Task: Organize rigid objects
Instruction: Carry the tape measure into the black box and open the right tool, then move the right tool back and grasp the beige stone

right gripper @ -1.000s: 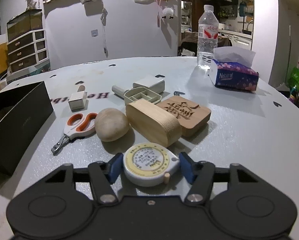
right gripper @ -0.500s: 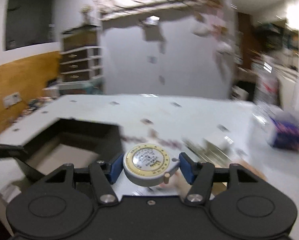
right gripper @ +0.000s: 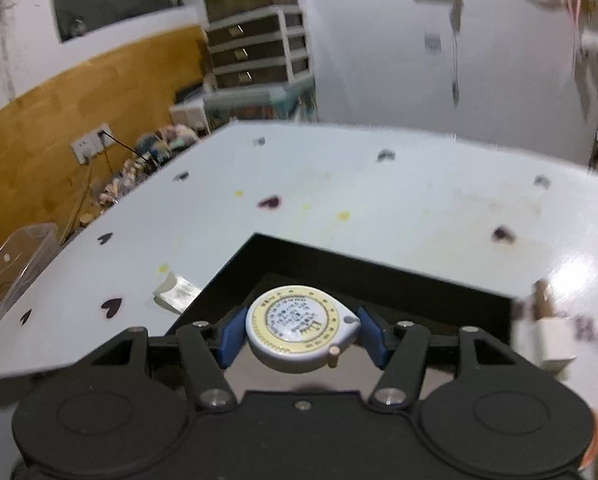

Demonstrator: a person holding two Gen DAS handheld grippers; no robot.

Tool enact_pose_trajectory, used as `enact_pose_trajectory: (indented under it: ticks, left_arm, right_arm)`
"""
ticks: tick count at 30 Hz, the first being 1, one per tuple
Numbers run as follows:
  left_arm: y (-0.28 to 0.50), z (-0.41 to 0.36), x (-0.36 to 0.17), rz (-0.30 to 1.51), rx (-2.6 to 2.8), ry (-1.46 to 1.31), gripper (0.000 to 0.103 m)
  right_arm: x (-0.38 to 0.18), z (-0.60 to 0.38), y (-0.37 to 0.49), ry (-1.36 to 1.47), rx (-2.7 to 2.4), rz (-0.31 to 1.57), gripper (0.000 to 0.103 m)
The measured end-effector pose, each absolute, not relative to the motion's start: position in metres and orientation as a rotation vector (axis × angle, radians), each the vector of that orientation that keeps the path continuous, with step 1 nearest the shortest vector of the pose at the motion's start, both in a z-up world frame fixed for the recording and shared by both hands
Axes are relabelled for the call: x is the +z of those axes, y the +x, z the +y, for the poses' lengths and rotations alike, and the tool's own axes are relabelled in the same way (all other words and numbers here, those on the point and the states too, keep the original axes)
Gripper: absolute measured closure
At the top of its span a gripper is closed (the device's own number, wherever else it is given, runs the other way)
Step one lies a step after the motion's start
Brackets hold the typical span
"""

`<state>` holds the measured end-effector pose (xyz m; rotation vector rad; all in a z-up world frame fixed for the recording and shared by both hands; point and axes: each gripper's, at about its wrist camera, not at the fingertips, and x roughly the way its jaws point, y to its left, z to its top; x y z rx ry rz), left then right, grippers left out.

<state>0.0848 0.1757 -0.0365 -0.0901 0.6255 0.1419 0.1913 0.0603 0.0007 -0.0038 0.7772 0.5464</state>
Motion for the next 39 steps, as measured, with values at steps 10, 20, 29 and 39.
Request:
enact_pose_trajectory:
  ticks: [10, 20, 29, 39]
  left_arm:
    - [0.085, 0.182, -0.037, 0.625, 0.119, -0.111, 0.098]
    - [0.086, 0.184, -0.037, 0.627, 0.117, -0.134, 0.098]
    - [0.086, 0.184, -0.037, 0.625, 0.12, -0.124, 0.098]
    - [0.084, 0.18, -0.037, 0.624, 0.133, -0.123, 0.097]
  right_arm:
    - [-0.031, 0.086, 0.217, 0.085, 0.488, 0.89, 0.041]
    - [-0.018, 0.075, 0.209, 0.067, 0.52, 0.859, 0.026]
    - [0.012, -0.005, 0.166, 0.076, 0.567, 0.763, 0.023]
    - [0.019, -0.114, 0.126, 0.088, 0.41, 0.68, 0.018]
